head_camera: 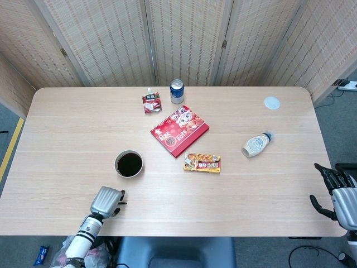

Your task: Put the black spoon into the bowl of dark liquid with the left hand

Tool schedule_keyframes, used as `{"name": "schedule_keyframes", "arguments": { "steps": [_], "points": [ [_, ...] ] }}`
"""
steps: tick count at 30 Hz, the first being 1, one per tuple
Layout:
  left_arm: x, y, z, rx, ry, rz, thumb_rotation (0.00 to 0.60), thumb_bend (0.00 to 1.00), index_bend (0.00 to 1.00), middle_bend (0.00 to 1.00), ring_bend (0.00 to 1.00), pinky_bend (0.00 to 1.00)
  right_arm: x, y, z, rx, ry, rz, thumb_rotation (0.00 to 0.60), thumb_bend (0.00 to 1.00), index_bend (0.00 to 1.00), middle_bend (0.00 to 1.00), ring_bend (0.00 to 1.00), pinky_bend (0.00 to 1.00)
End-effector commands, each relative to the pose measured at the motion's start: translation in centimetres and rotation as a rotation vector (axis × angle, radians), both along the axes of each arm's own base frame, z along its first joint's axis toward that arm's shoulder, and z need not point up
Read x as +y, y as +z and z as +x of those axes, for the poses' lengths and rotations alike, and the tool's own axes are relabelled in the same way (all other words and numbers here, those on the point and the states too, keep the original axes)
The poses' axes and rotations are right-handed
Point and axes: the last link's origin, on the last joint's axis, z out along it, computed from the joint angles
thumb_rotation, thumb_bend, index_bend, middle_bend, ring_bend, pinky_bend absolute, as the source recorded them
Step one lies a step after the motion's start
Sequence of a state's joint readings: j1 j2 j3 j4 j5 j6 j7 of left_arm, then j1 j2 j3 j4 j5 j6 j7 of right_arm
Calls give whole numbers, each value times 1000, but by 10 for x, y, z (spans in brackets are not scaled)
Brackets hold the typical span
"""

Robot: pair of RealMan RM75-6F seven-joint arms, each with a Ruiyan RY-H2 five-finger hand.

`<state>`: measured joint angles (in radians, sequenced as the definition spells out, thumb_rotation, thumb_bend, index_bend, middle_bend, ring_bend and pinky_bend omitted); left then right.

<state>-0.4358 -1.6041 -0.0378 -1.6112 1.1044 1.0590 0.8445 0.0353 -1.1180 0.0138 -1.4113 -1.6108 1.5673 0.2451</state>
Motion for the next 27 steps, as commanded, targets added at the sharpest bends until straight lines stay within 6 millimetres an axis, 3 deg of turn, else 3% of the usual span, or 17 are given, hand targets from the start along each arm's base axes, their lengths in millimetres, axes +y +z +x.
{"name": "schedule_keyframes", "arguments": {
  "steps": [1,27],
  "points": [
    [2,-4,3,-4,11,-3,600,341,502,885,824,965,0,0,0,0,0,0,600,305,37,177,188,117],
    [5,-13,1,3,43,-6,600,385,533,889,827,967,1,0,-3,3,-16,-1,600,306,37,178,198,117]
  ]
}}
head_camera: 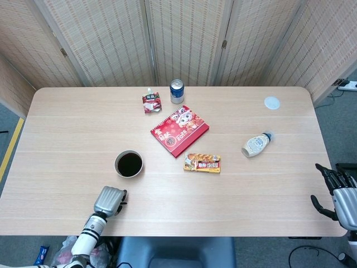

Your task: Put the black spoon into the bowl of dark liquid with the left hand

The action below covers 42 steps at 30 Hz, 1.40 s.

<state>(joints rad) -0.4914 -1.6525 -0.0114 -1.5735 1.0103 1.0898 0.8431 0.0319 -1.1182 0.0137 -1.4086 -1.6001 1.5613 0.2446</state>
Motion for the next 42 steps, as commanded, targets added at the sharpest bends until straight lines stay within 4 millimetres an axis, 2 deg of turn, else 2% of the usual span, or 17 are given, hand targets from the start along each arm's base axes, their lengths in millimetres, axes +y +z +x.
{"name": "schedule_keyframes", "arguments": {
  "steps": [1,20,30,42],
  "points": [
    [0,-1,-1,1,5,-1,600,385,535,889,827,967,0,0,0,0,-1,0,600,306,37,178,199,117],
    [1,-3,-9,22,14,4,600,386,550,889,827,967,0,-1,1,4,-5,6,600,306,37,178,202,117],
    [2,0,-12,0,10,18,600,421,619,895,831,969,-1,-2,3,4,-1,9,600,306,37,178,202,117],
    [9,20,-10,-66,-29,86,600,453,654,913,843,981,0,-2,5,2,6,4,600,306,37,178,203,117]
  ]
}}
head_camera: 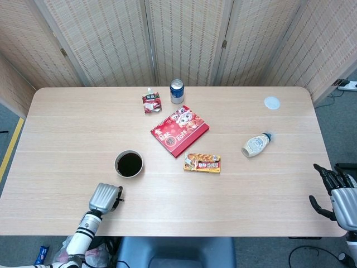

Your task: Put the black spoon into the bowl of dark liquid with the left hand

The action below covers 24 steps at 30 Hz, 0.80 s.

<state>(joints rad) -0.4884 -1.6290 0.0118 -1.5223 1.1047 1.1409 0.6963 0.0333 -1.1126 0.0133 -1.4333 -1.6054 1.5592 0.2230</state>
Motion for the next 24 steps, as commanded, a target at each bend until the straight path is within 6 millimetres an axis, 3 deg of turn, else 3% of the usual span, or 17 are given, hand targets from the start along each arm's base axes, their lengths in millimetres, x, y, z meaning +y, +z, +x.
{"name": "schedule_keyframes", "arguments": {
  "steps": [1,14,18,24],
  "points": [
    [3,9,1,-27,-3,21,600,453,656,913,843,981,0,0,0,-1,2,0,600,306,37,178,203,117],
    [27,66,22,-407,119,90,600,469,669,919,848,969,-1,0,0,-1,6,1,600,306,37,178,203,117],
    [37,72,31,-507,133,96,600,472,673,920,848,953,-1,0,1,-2,12,0,600,306,37,178,203,117],
    [55,68,50,-644,124,86,600,473,675,920,849,791,0,0,1,-2,10,-3,600,306,37,178,203,117]
  ]
}}
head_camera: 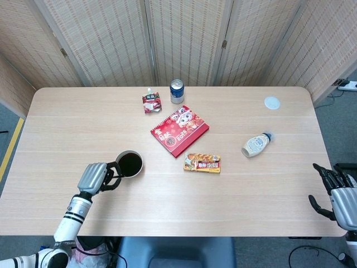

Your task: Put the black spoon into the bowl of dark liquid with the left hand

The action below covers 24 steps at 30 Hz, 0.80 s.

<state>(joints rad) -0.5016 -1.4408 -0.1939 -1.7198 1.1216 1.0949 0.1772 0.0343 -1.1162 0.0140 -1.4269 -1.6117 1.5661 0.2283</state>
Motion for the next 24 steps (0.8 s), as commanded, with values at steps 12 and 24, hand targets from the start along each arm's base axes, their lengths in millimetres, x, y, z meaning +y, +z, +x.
{"name": "schedule_keyframes", "arguments": {
  "steps": [12,24],
  "points": [
    [41,-42,43,-217,-2,-18,600,473,687,921,848,748,2,4,0,9,-8,-12,600,306,37,178,203,117],
    [57,-81,49,-191,21,-19,600,473,689,920,849,748,4,6,-1,7,-16,-20,600,306,37,178,203,117]
  ]
}}
